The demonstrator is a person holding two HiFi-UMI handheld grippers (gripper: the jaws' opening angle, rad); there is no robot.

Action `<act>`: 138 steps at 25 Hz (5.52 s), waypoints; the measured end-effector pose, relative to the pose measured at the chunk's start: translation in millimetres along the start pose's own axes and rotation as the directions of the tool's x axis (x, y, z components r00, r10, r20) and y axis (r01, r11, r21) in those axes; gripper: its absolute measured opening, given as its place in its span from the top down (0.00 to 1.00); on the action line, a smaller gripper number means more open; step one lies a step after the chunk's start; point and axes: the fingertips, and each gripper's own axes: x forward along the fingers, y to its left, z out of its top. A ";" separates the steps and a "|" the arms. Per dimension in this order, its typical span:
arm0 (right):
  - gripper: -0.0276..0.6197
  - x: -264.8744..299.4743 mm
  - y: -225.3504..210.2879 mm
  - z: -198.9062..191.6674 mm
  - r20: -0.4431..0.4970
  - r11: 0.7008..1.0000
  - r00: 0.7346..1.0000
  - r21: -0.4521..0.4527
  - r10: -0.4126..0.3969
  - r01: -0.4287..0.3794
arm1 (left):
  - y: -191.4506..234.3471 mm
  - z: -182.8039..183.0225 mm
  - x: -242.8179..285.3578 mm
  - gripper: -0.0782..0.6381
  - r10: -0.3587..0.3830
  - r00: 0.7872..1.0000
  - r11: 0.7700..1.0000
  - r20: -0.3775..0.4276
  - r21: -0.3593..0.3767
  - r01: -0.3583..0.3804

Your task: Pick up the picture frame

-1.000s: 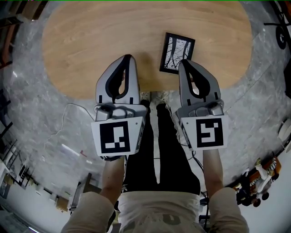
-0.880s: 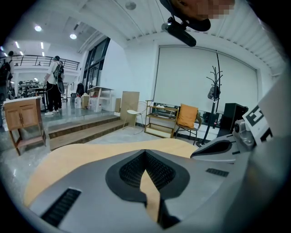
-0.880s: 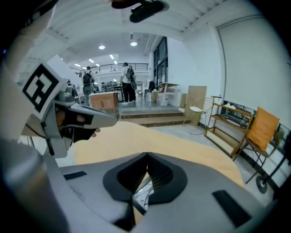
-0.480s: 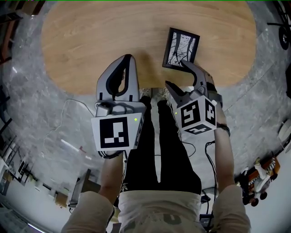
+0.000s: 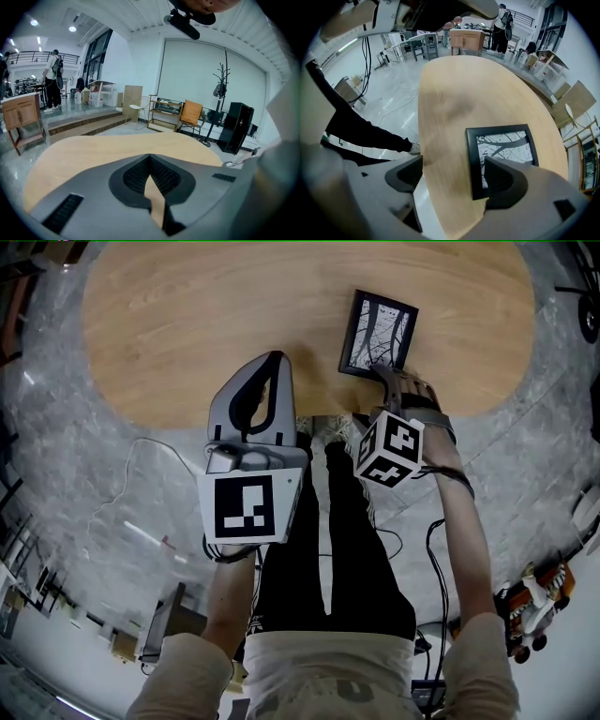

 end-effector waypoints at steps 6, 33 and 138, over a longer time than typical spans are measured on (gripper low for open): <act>0.33 12.2 7.6 -14.1 -0.037 1.000 0.999 -0.001 -0.001 0.001 | -10.0 -14.4 7.5 0.88 -0.010 1.000 1.000 -0.014 -0.009 0.010; 0.32 3.4 70.0 -26.0 -0.044 0.998 0.999 -0.060 -0.015 0.012 | -14.9 -18.2 7.5 0.88 -0.036 0.998 0.999 -0.047 0.003 0.037; 0.83 -621.5 -71.8 177.2 0.522 0.535 0.126 0.795 -0.843 0.285 | -62.5 392.7 -275.8 0.88 0.034 0.839 0.987 0.543 0.113 -0.113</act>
